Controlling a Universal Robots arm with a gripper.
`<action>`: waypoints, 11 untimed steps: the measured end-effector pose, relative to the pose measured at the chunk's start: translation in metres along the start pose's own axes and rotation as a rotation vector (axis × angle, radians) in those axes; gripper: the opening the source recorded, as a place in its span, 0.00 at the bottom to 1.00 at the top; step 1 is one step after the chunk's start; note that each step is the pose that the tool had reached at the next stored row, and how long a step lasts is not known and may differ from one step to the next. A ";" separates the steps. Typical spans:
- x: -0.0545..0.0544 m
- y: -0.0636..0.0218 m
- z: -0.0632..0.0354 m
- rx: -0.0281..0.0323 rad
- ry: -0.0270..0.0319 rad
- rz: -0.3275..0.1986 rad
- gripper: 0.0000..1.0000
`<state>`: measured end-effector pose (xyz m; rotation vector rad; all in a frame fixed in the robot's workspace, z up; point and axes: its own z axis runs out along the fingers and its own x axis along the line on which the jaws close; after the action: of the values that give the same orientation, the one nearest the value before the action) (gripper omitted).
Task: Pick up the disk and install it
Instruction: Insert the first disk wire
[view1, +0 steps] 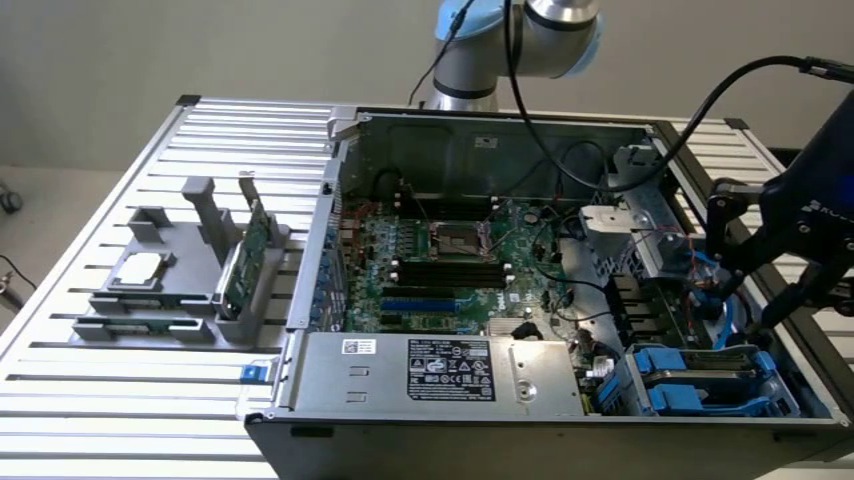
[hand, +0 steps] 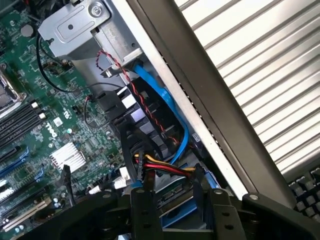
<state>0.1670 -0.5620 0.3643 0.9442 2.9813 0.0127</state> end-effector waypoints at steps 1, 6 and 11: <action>0.000 0.0000 0.0000 0.0001 -0.0001 0.011 0.44; 0.000 -0.0008 0.0001 0.0020 -0.0017 0.053 0.44; -0.002 -0.0027 0.0001 0.0063 -0.0059 0.073 0.44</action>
<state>0.1670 -0.5653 0.3642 1.0508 2.9419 0.0013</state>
